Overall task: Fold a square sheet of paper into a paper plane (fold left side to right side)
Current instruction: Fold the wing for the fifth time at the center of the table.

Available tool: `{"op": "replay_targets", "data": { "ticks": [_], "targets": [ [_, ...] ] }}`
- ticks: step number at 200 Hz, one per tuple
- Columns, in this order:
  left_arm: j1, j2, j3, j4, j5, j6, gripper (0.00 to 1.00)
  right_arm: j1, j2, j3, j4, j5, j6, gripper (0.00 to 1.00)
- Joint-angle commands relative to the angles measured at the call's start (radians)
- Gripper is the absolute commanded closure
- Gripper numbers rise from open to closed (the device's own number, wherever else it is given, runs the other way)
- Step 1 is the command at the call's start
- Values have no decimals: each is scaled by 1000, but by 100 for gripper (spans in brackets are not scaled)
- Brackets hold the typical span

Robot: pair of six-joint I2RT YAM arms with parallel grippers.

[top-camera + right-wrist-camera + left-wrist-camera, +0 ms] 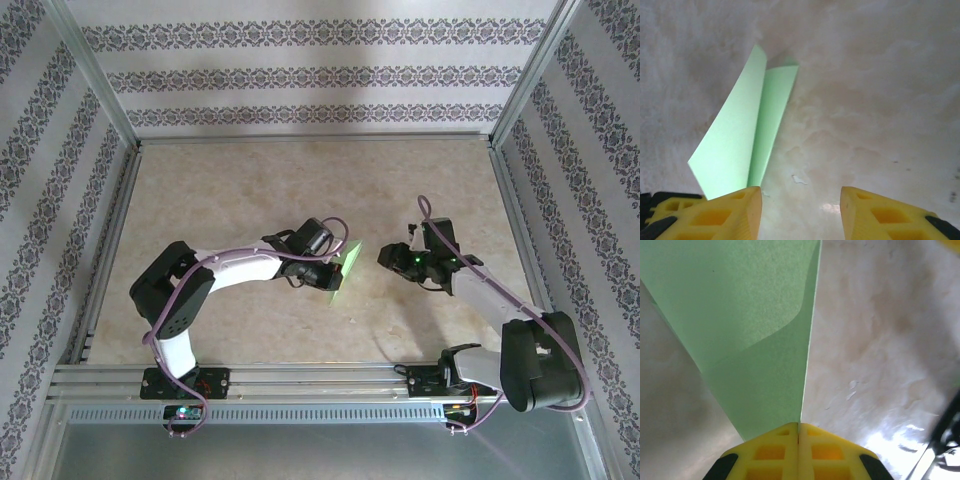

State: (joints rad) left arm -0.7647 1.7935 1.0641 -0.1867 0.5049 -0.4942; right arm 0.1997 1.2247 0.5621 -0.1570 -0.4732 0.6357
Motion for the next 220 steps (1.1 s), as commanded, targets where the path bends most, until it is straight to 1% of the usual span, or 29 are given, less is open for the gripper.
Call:
{"op": "replay_targets", "data": {
  "ticks": [1,25,65,102,128,187,220],
  "targets": [
    [26,5,-62,212,139,-157,100,34,17,-21,106,-24,42,54],
    [44,15,-130,397,173,-270,100,69,45,-39,188,-29,84,55],
    [50,47,-181,547,189,-366,100,103,98,-21,227,-26,98,57],
    [60,62,-210,641,202,-422,100,124,151,-34,327,-27,155,58],
    [62,75,-215,672,205,-446,100,130,196,-31,390,-27,190,59],
    [70,128,-283,888,202,-577,100,138,269,5,419,5,203,60],
    [71,147,-297,938,203,-604,100,138,307,16,430,14,205,60]
  ]
}}
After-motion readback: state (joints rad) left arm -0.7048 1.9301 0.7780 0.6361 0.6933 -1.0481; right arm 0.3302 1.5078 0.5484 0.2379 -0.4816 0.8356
